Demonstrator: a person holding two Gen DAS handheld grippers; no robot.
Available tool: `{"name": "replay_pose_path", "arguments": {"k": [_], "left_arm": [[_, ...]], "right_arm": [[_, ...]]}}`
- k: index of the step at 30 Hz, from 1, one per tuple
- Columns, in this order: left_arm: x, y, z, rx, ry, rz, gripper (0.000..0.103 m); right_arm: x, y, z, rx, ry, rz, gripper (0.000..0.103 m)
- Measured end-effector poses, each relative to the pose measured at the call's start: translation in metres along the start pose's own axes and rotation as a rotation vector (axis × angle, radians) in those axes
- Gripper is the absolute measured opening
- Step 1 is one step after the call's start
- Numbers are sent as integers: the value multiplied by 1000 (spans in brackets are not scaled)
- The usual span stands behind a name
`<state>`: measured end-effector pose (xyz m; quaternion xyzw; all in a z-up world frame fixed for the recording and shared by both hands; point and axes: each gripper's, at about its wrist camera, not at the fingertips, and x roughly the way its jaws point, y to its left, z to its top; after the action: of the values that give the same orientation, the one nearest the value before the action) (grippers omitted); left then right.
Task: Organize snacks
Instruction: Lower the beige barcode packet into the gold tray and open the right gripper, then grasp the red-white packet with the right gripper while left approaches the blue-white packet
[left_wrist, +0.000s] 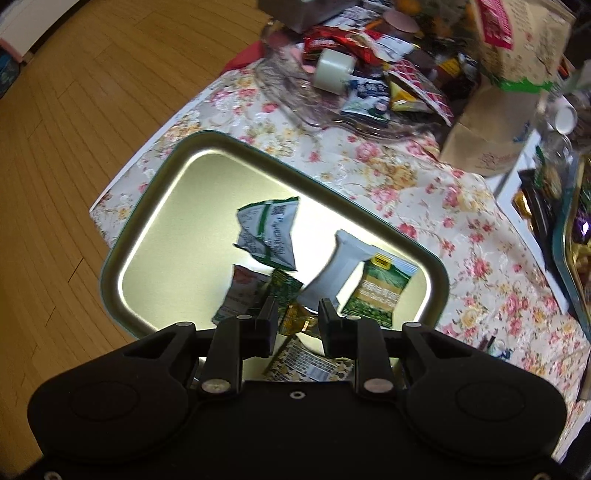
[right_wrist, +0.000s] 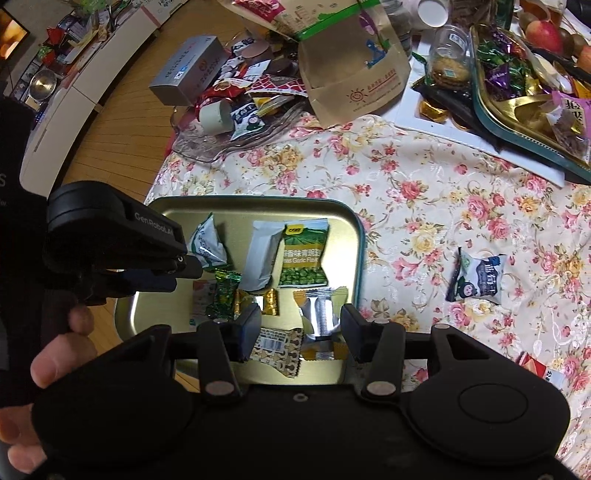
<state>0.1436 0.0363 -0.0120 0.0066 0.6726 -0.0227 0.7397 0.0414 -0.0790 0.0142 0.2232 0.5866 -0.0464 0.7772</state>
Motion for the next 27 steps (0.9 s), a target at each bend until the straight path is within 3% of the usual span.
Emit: {"name": "replay_pose_path", "arguments": {"k": [10,27], "left_arm": [[-1,-58,-18,191,1,-25,34],[5,-148,-62,387,53,-93,34]], "right_arm": [[-5,-35,-5,55,7,-75,51],[-12,-138,-28,178,53,-236,50]]}}
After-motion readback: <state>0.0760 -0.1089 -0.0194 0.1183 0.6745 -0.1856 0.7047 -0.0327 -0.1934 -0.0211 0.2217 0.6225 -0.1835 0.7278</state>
